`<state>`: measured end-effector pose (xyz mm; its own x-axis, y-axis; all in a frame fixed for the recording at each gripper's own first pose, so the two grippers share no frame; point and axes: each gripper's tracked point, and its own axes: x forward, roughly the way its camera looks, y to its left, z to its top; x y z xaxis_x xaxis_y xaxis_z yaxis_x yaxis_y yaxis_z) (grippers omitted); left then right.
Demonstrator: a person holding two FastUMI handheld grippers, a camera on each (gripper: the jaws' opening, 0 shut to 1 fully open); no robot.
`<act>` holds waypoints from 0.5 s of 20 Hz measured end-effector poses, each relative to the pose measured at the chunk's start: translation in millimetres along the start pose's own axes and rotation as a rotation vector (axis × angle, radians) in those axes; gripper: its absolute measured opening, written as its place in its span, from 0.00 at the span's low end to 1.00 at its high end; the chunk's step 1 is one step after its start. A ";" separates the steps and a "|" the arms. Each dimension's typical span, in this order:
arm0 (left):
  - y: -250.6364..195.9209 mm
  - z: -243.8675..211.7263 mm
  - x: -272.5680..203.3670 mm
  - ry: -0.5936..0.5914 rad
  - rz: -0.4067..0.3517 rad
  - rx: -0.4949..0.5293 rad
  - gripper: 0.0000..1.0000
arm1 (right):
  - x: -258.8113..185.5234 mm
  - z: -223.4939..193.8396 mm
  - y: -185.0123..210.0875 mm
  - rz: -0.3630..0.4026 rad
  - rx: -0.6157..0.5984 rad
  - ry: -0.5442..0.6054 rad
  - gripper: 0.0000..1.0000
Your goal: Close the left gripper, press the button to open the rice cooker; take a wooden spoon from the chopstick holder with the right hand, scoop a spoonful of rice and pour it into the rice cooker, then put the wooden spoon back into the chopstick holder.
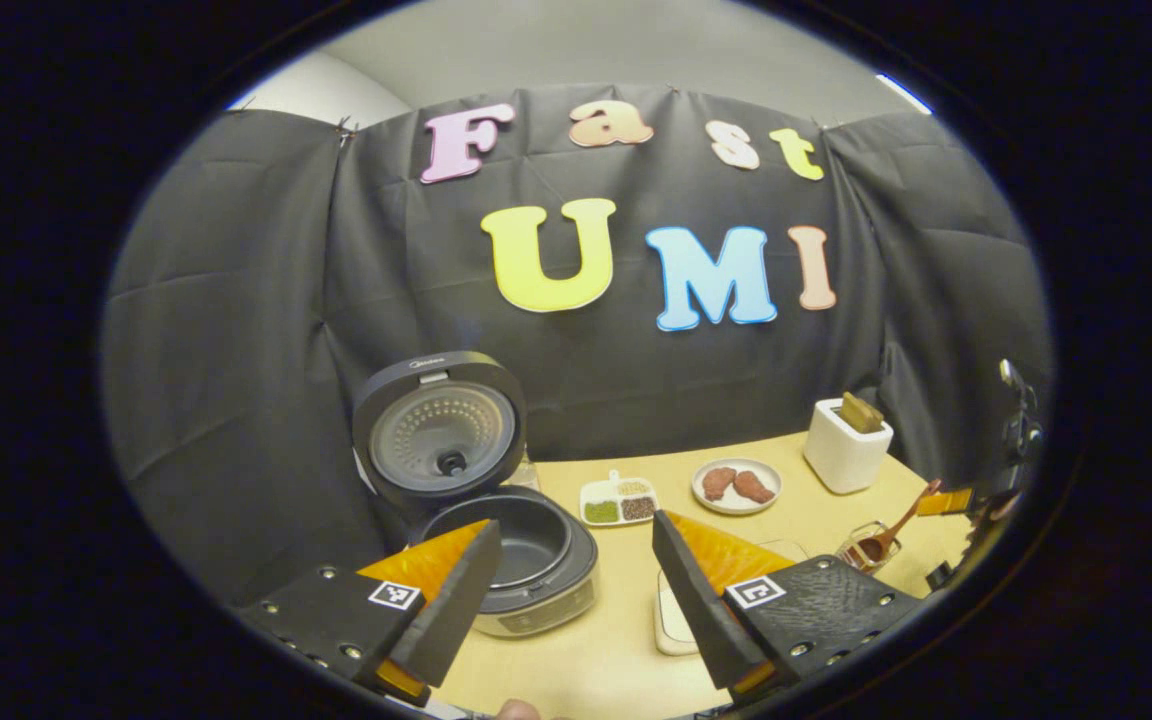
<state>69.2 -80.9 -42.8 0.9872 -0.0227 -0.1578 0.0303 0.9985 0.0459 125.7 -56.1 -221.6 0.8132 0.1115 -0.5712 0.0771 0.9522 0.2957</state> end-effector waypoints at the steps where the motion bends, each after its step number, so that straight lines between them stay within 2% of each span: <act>1: -3.3 -2.8 -3.1 0.011 0.007 -0.025 0.94 | 9.1 -2.0 -0.9 0.016 0.016 0.013 0.98; 4: -11.5 -15.5 -8.0 0.073 0.037 -0.082 0.95 | 34.6 -0.4 -6.9 0.024 0.003 0.025 0.98; 10: -14.0 -21.1 -15.9 0.119 0.159 -0.106 0.95 | 71.4 5.6 -0.3 0.099 -0.026 0.060 0.98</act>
<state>49.8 -93.4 -61.7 0.9527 0.1356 -0.2721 -0.1474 0.9888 -0.0235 186.9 -50.0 -258.3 0.7800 0.2218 -0.5852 -0.0175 0.9424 0.3339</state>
